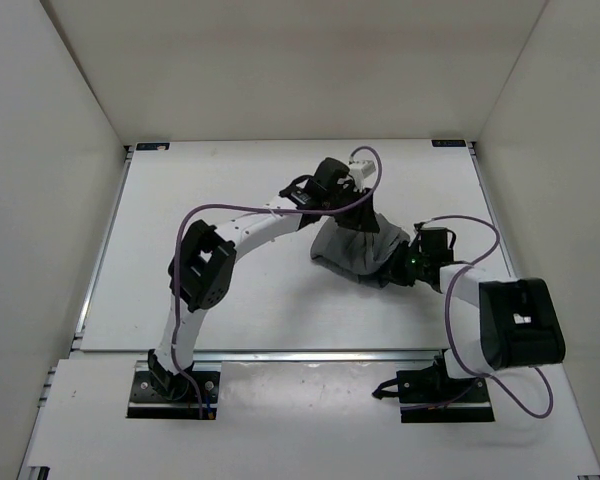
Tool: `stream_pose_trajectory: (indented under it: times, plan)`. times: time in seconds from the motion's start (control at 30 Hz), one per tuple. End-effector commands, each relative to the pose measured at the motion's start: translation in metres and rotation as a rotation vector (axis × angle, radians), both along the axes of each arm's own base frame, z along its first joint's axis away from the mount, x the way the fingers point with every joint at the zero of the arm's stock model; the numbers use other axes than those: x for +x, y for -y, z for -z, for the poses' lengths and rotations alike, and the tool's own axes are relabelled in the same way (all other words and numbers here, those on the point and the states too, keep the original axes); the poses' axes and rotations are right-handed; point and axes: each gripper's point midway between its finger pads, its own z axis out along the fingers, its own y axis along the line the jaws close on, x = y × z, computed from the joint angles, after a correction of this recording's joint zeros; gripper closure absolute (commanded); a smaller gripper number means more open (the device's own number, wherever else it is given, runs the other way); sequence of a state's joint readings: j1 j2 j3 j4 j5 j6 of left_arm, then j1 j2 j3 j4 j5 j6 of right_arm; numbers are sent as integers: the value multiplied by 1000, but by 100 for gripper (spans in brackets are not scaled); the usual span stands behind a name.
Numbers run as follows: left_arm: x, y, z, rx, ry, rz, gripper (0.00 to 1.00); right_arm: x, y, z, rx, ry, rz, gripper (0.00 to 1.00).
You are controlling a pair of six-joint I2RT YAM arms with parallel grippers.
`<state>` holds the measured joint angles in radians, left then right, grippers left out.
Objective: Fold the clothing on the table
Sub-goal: Fold the skirt
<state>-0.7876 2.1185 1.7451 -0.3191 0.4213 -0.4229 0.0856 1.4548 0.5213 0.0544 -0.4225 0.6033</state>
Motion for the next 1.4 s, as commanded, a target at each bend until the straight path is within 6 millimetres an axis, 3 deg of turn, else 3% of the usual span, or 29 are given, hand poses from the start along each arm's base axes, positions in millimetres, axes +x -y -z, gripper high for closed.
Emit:
stream_pose_trajectory:
  times: [0.0,0.07,0.13,0.2,0.23,0.3,0.33,0.37,0.47,0.5,0.53,0.63,0.67,0.7,0.77,0.83,0.93,1.07,1.17,1.23,1.27,1.37]
  plan:
    - [-5,23,-49,-167,25,33,49,-20,21,7,-62,-52,51,83]
    - [-8,19,-66,-230,41,23,40,-17,31,-9,-70,1,93,75]
    - [-15,9,-86,-300,22,36,38,-20,43,-14,-60,9,145,65]
    - [-8,-8,-95,-349,5,28,33,-18,50,-26,-30,45,178,59]
    - [-14,-14,-103,-374,-2,31,34,-17,54,-26,-26,47,198,57]
    - [-5,-43,-85,-349,-4,-56,34,-15,57,-37,-17,74,216,52]
    - [-3,-53,-92,-347,16,-79,34,-12,59,-41,-16,88,221,52]
    - [-3,-66,-79,-317,16,-112,35,-9,62,-45,-23,105,232,51]
    - [4,-93,-51,-265,-12,-181,38,-3,60,-64,-12,152,199,54]
    - [5,-95,-46,-264,-18,-184,37,0,54,-73,5,183,166,59]
    - [6,-96,-40,-262,-27,-191,38,4,46,-83,27,225,120,71]
    - [9,-77,-29,-264,-42,-154,41,14,18,-111,112,314,-7,97]
    - [14,-71,-25,-264,-52,-143,42,20,6,-126,123,363,-51,100]
    - [15,-59,-18,-256,-63,-131,43,22,4,-119,102,341,-53,100]
    - [19,-50,-7,-263,-93,-130,49,29,-22,-132,76,377,-136,100]
    - [19,-45,4,-272,-121,-145,55,37,-35,-128,63,363,-167,100]
    - [28,-48,26,-228,-144,-200,58,42,-36,-114,26,316,-158,100]
    - [31,-57,51,-184,-196,-228,61,56,-23,-124,-125,338,-93,98]
    - [31,-58,66,-171,-212,-255,60,66,-26,-133,-110,378,-128,94]
    - [33,-60,72,-174,-229,-277,62,70,-33,-121,-99,323,-162,97]
    - [30,-60,78,-169,-244,-280,63,71,-30,-105,-106,265,-167,99]
    - [33,-68,85,-153,-247,-330,65,69,-18,-83,-115,192,-114,100]
